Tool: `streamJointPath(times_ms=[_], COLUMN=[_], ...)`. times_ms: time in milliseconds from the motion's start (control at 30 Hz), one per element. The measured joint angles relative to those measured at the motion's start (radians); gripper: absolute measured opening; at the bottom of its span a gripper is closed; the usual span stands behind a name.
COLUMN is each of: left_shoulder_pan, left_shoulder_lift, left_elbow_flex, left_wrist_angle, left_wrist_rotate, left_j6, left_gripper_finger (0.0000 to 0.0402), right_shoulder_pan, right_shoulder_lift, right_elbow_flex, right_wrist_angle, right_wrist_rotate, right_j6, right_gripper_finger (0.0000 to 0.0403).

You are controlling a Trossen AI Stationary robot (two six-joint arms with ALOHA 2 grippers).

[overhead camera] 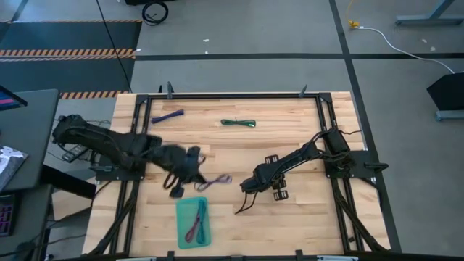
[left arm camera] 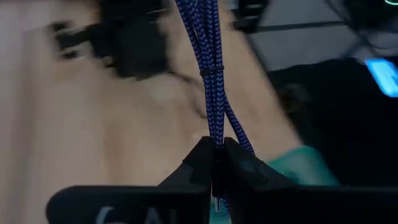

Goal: Pick and place USB-C Cables
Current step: Put the bottom purple charger cable into the green bin

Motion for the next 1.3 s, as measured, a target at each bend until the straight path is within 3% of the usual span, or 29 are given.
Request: streamJointPath(times_ms=[100, 200, 300, 367, 533, 800, 1033, 1167, 1300], left_shoulder_pan=[-0.107, -0.226, -0.315, -0.344, -0.389, -0.395, -0.358, -0.366, -0.376], left_shoulder_lift=[0.003, 0.003, 0.004, 0.015, 0.064, 0.151, 0.252, 0.285, 0.296], left_elbow_flex=[-0.002, -0.002, -0.002, 0.000, -0.001, -0.001, -0.001, -0.001, -0.001], left_wrist_angle=[-0.033, -0.041, -0.042, -0.052, -0.097, -0.099, -0.151, -0.225, -0.230], left_wrist_rotate=[-0.039, -0.170, -0.296, -0.321, -0.327, -0.323, -0.180, -0.167, -0.212], left_j6=[0.095, 0.200, 0.159, 0.108, -0.007, -0.051, -0.131, -0.110, 0.008], left_gripper_finger=[0.0023, 0.0023, 0.0023, 0.0023, 0.0023, 0.0023, 0.0023, 0.0023, 0.0023], right_shoulder_pan=[-0.005, -0.009, -0.009, -0.009, -0.009, -0.009, -0.009, -0.009, -0.009], right_shoulder_lift=[0.000, 0.000, 0.000, 0.000, 0.000, -0.001, -0.006, -0.007, -0.005], right_elbow_flex=[0.001, 0.002, 0.002, 0.002, 0.002, 0.002, 0.002, 0.003, 0.005], right_wrist_angle=[0.005, 0.006, 0.009, 0.009, 0.010, 0.011, 0.061, 0.063, 0.048], right_wrist_rotate=[-0.001, -0.002, -0.002, -0.002, -0.002, -0.001, 0.002, 0.002, 0.002], right_j6=[-0.109, -0.173, -0.183, -0.184, -0.184, -0.185, -0.148, -0.045, 0.022], right_gripper_finger=[0.0123, 0.0122, 0.0122, 0.0122, 0.0123, 0.0123, 0.0123, 0.0123, 0.0123])
